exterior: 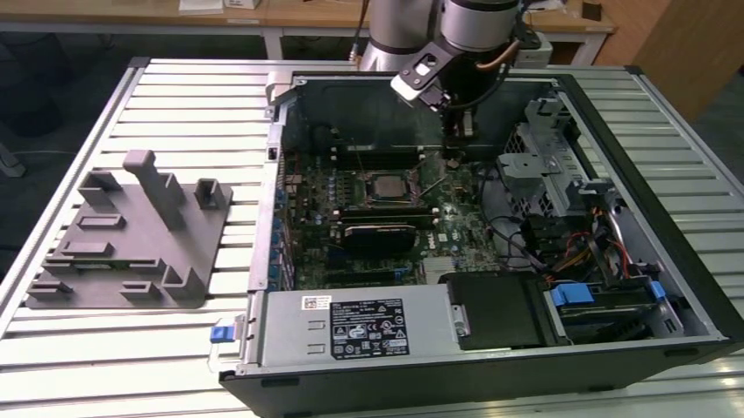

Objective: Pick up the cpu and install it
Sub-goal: 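Close the cpu cover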

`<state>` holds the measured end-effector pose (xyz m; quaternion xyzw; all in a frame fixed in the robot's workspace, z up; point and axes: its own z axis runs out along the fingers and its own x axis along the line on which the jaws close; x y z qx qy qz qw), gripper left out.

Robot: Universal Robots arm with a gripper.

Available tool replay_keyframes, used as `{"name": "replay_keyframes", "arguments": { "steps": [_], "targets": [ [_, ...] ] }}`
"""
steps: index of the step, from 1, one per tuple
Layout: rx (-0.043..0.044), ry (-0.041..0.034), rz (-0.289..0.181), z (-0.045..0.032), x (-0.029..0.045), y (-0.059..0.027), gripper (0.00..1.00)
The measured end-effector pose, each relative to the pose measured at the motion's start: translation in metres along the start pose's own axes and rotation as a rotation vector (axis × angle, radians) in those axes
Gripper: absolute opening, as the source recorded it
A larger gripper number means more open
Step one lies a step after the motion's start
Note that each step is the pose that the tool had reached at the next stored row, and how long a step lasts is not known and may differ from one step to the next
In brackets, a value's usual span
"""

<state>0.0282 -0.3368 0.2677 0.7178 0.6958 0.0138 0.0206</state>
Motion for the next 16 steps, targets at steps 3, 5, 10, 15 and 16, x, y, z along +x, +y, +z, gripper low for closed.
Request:
{"name": "replay_keyframes", "arguments": {
  "steps": [3, 5, 10, 15, 16],
  "targets": [
    [0.0006, 0.0000, 0.000, 0.0011, 0.0001, 0.0045, 0.11],
    [0.0019, -0.0001, 0.000, 0.0024, 0.0003, 0.0091, 0.11],
    [0.0057, -0.0002, 0.000, 0.0083, 0.0006, 0.0179, 0.11],
    [0.0075, -0.0002, 0.000, 0.0175, 0.0007, 0.0188, 0.11],
    [0.0079, -0.0002, 0.000, 0.0194, 0.0008, 0.0187, 0.11]
  ]
}}
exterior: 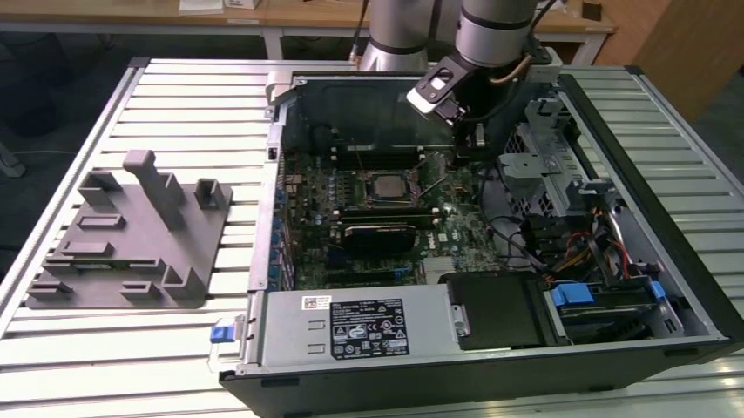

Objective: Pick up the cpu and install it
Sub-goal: 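Close the cpu cover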

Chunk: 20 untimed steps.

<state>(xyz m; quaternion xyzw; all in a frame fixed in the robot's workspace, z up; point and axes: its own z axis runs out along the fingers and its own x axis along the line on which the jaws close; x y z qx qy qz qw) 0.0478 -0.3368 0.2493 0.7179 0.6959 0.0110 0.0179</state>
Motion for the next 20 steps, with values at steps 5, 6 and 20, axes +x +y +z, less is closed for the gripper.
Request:
{"name": "replay_keyframes", "arguments": {
  "steps": [5, 6, 20],
  "targets": [
    [0.0008, 0.0000, 0.000, 0.0057, 0.0000, -0.0002, 0.11],
    [0.0009, -0.0001, 0.000, 0.0060, 0.0000, -0.0004, 0.11],
    [-0.0005, 0.0047, 0.000, 0.0057, -0.0010, -0.0360, 0.11]
  ]
}}
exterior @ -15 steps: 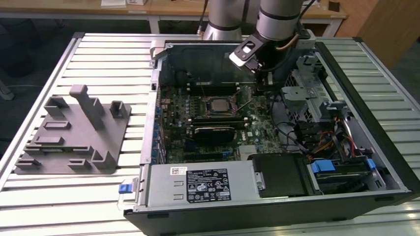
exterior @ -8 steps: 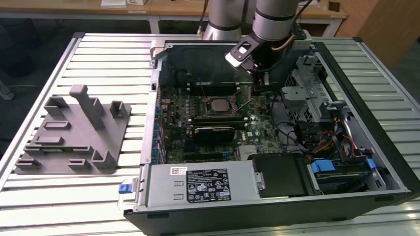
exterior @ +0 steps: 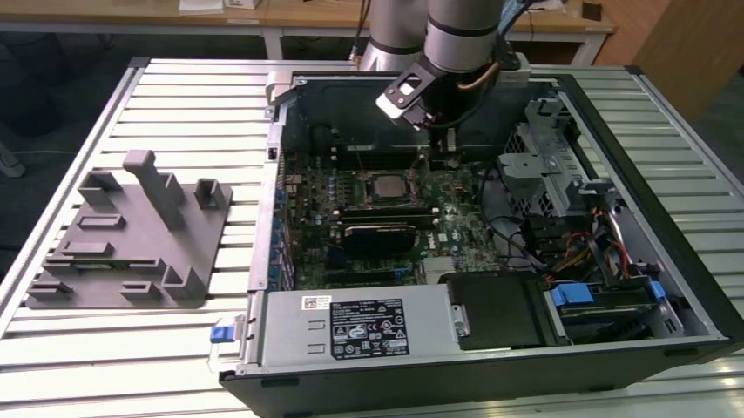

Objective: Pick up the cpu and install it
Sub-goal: 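Close the cpu cover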

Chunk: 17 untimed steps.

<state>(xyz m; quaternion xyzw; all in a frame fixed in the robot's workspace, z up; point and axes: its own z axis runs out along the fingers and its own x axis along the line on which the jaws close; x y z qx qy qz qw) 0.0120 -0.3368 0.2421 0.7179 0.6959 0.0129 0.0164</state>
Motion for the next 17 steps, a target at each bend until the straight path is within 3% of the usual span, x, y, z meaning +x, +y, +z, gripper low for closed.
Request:
{"name": "replay_keyframes", "arguments": {
  "steps": [5, 17],
  "targets": [
    [-0.0010, 0.0008, 0.000, -0.0007, -0.0005, -0.0167, 0.11],
    [-0.0012, 0.0010, 0.000, -0.0008, -0.0006, -0.0211, 0.11]
  ]
}}
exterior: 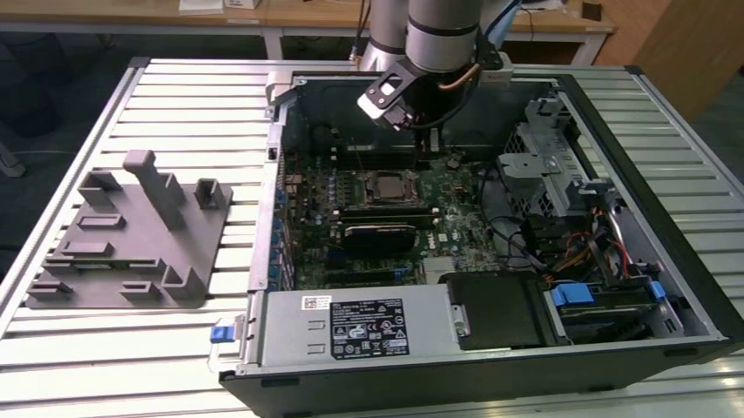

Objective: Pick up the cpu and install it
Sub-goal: 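Close the cpu cover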

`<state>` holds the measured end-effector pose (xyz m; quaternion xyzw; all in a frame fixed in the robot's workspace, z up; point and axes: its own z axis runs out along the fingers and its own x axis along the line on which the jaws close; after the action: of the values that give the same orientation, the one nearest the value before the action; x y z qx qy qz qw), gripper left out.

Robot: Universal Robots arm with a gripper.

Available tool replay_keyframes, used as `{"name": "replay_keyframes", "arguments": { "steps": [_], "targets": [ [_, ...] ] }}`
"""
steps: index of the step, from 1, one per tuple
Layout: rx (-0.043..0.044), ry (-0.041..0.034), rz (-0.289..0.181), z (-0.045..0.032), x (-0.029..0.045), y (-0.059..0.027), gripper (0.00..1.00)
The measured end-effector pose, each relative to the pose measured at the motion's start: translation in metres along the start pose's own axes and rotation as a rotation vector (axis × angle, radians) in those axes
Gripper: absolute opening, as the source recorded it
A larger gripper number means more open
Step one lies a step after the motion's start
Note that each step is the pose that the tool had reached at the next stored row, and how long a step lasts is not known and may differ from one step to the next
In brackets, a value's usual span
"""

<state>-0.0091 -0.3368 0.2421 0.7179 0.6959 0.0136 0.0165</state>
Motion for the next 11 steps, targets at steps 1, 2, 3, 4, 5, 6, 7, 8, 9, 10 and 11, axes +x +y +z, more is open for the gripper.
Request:
{"name": "replay_keyframes", "arguments": {
  "steps": [1, 2, 3, 4, 5, 6, 7, 8, 9, 10, 11],
  "targets": [
    [0.0000, 0.0000, 0.000, -0.0001, -0.0001, -0.0031, 0.11],
    [-0.0001, 0.0001, 0.000, 0.0000, -0.0002, -0.0062, 0.11],
    [-0.0001, 0.0001, 0.000, 0.0000, -0.0003, -0.0093, 0.11],
    [-0.0001, 0.0001, 0.000, 0.0002, -0.0004, -0.0119, 0.11],
    [-0.0001, 0.0000, 0.000, 0.0006, -0.0004, -0.0142, 0.11],
    [0.0000, 0.0000, 0.000, 0.0012, -0.0005, -0.0161, 0.11],
    [-0.0001, 0.0000, 0.000, 0.0020, -0.0005, -0.0175, 0.11],
    [0.0000, -0.0001, 0.000, 0.0029, -0.0006, -0.0186, 0.11],
    [0.0000, -0.0001, 0.000, 0.0040, -0.0007, -0.0196, 0.11],
    [0.0000, -0.0001, 0.000, 0.0050, -0.0008, -0.0204, 0.11],
    [0.0000, -0.0001, 0.000, 0.0060, -0.0010, -0.0211, 0.11]
  ]
}}
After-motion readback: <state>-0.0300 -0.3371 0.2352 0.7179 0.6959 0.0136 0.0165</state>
